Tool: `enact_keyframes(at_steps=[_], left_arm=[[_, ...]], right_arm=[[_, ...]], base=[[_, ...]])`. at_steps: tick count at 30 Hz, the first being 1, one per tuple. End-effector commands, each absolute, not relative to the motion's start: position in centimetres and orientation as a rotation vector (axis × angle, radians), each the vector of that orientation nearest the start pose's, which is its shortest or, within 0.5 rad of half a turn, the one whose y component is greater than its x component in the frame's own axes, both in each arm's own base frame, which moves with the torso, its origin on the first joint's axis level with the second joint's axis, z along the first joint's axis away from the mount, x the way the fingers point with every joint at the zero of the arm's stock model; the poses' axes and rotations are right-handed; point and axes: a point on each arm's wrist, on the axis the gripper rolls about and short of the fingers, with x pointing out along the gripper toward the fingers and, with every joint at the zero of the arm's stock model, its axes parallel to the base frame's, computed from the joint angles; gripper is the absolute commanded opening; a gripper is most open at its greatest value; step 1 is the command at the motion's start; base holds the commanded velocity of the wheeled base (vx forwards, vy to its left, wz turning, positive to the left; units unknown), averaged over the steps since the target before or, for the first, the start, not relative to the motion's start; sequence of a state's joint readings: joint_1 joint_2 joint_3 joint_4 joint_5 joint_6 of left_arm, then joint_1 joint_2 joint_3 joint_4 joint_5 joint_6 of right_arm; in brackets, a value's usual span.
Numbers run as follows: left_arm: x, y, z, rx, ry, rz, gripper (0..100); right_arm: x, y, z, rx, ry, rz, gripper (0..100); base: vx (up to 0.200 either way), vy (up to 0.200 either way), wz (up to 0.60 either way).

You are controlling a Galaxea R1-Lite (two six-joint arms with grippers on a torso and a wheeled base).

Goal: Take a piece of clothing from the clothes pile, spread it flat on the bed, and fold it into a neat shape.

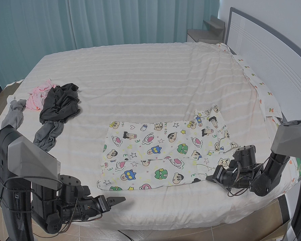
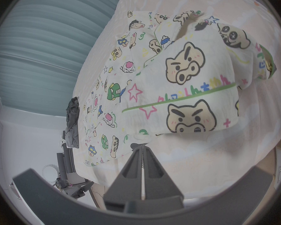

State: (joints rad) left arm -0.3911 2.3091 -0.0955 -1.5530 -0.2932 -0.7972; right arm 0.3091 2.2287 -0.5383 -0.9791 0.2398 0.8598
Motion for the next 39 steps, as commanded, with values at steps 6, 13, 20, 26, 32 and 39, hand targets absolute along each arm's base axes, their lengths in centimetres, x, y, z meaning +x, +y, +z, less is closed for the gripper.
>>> enact_keyframes(at_steps=[6, 13, 20, 26, 32, 39], left_arm=[[21.8, -9.7, -2.5, -0.705, 0.890, -0.356, 100], [21.8, -9.7, -2.5, -0.705, 0.890, -0.356, 100], [21.8, -9.7, -2.6, -0.704, 0.891, -0.353, 100], [21.8, -9.7, -2.6, -0.702, 0.893, -0.352, 100], [21.8, -9.7, -2.6, -0.702, 0.893, -0.352, 100], [21.8, -9.7, -2.6, -0.702, 0.893, -0.352, 100]], right_arm=[[30.9, 11.2, -1.0, 0.754, 0.873, 0.228, 100], [32.2, 12.1, -1.0, 0.753, 0.875, 0.239, 100], [33.6, 12.1, -1.0, 0.760, 0.874, 0.221, 100], [34.0, 11.5, -1.1, 0.755, 0.849, 0.171, 0], [33.8, 11.4, -1.4, 0.752, 0.863, 0.161, 0], [33.5, 11.2, -1.4, 0.749, 0.895, 0.142, 0]], base=[[0.000, 0.000, 0.00], [0.000, 0.000, 0.00], [0.000, 0.000, 0.00], [0.000, 0.000, 0.00], [0.000, 0.000, 0.00], [0.000, 0.000, 0.00]])
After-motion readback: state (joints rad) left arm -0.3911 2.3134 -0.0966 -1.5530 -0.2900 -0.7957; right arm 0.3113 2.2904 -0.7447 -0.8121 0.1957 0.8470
